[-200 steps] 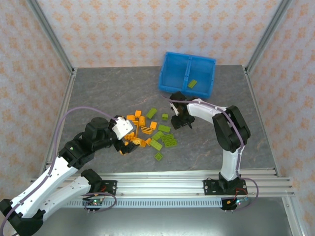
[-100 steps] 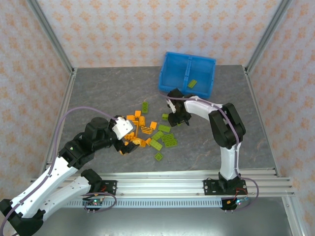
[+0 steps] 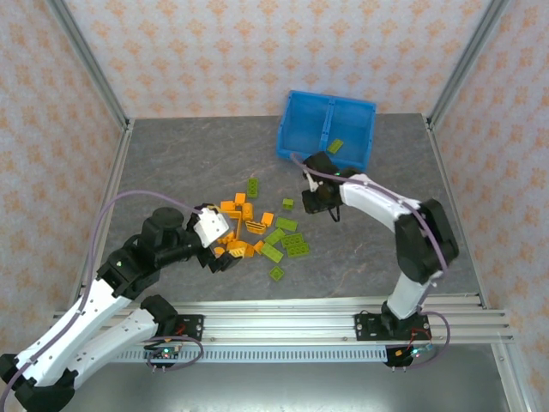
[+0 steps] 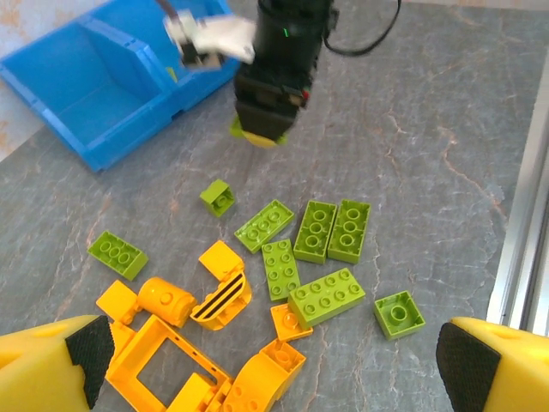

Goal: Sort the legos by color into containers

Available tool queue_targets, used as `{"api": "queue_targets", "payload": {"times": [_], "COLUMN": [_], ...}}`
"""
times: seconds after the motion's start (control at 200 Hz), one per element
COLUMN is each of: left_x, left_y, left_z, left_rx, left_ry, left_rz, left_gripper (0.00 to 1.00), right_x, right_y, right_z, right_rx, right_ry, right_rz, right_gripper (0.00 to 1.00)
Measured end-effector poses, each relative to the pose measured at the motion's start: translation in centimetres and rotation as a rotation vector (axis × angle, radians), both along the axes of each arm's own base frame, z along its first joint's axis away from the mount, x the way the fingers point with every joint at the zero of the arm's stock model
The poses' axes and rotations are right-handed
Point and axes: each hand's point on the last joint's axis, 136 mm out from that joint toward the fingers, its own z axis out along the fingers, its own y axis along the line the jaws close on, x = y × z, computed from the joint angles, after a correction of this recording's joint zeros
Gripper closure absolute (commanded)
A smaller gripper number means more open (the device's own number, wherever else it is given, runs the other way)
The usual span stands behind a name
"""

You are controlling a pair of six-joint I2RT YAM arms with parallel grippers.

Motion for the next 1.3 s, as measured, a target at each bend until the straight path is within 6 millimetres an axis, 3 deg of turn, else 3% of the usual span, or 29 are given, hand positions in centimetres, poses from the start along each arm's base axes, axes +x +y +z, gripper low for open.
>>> {"api": "queue_targets", "payload": {"times": [0.11, 0.205, 0.295, 0.365, 0.53, 0.646, 0.741, 0.846, 0.946, 1.171, 1.301], "left_x": [-0.4, -0.4, 0.2, 1.0, 2.2, 2.5, 2.6, 2.6, 2.6, 2.7, 2.7], "left_y": [-0.1, 0.1, 0.6, 1.3, 2.4, 2.7, 3.0, 3.1, 3.3, 3.4, 3.4], "left_z": [0.4, 0.6, 0.5, 0.2, -0.3, -0.4, -0.3, -0.1, 0.0, 0.0, 0.0], "left_rx": [-0.010, -0.012, 0.005, 0.027, 0.061, 0.073, 0.077, 0.075, 0.073, 0.073, 0.072], "left_ry": [-0.016, -0.023, -0.032, -0.038, -0.035, -0.039, -0.046, -0.053, -0.056, -0.058, -0.058], "left_rz": [-0.018, -0.013, 0.033, 0.088, 0.175, 0.199, 0.214, 0.221, 0.230, 0.237, 0.237], "left_gripper": [0.00, 0.00, 0.00, 0.00, 0.00, 0.00, 0.00, 0.00, 0.00, 0.00, 0.00], "right_x": [2.0, 4.1, 6.8, 9.4, 16.0, 20.0, 21.9, 22.4, 22.5, 22.1, 21.1], "right_y": [-1.2, -3.4, -6.3, -8.4, -10.9, -11.2, -11.4, -11.7, -11.7, -11.8, -12.0], "right_z": [6.8, 11.0, 13.2, 13.8, 12.6, 9.8, 7.2, 4.1, 2.6, 3.0, 3.6], "right_rx": [0.111, 0.162, 0.191, 0.195, 0.156, 0.129, 0.102, 0.060, 0.036, 0.025, 0.027], "right_ry": [-0.193, -0.311, -0.370, -0.390, -0.375, -0.326, -0.279, -0.220, -0.181, -0.169, -0.164], "right_rz": [-0.122, -0.253, -0.391, -0.483, -0.597, -0.624, -0.639, -0.648, -0.652, -0.661, -0.662], "right_gripper": [0.71, 0.71, 0.71, 0.71, 0.69, 0.67, 0.64, 0.62, 0.58, 0.45, 0.45]}}
